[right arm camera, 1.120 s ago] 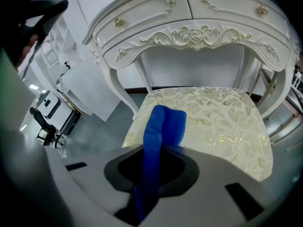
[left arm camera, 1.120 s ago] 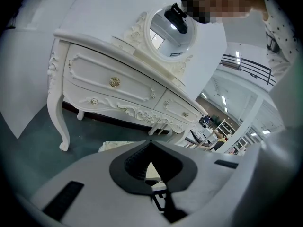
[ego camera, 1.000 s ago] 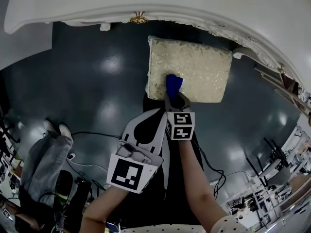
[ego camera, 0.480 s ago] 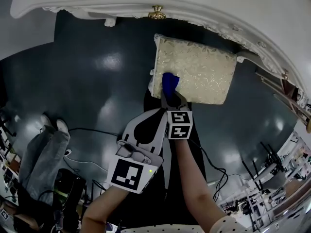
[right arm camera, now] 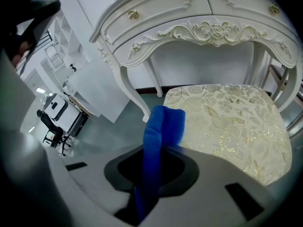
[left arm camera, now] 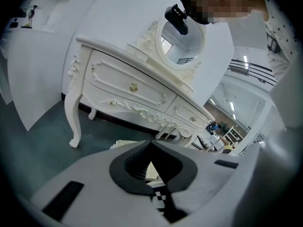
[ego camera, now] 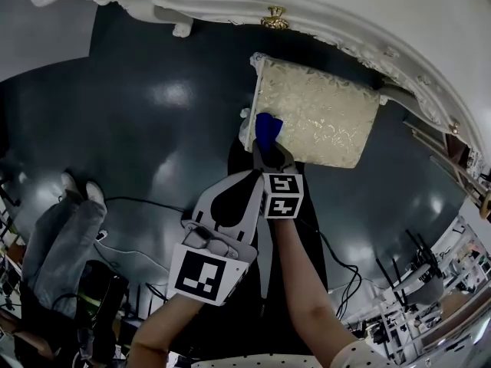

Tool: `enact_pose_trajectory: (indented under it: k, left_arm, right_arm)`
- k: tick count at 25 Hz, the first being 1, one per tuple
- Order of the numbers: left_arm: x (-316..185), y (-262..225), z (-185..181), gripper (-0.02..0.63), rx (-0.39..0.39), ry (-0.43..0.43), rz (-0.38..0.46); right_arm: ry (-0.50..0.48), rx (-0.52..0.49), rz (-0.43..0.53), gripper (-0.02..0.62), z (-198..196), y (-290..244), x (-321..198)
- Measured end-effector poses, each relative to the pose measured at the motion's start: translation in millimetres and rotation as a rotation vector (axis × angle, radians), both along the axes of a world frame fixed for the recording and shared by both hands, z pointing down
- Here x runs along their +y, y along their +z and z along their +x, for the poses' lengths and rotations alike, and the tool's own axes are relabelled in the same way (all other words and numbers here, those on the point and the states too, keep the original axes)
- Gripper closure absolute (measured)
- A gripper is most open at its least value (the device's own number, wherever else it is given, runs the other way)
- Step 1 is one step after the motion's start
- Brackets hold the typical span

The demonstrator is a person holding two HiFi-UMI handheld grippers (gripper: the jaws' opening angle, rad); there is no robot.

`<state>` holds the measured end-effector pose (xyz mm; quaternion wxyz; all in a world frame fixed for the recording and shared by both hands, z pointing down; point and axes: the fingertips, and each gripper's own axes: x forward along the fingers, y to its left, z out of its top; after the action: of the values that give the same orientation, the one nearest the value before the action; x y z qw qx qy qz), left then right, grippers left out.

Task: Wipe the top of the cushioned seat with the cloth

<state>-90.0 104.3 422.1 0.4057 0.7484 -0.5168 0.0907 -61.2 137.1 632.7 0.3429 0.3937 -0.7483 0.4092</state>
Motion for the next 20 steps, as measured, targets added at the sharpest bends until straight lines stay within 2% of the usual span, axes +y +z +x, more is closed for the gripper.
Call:
enact_pose_trajectory:
  k: [11, 20]
  left_arm:
    - [3.9, -0.6, -8.1, 0.609, -0.006, -0.025, -0.005]
    - [0.1, 3.8, -1.4, 0.609, -0.009, -0.002, -0.006]
  right_arm:
    - [-0.043, -0.018, -0.001, 0.534, -15.1, 1.3, 1.6]
    - [-0.079, -0.041, -0.014, 0.534, -27.0, 6.6, 3.5]
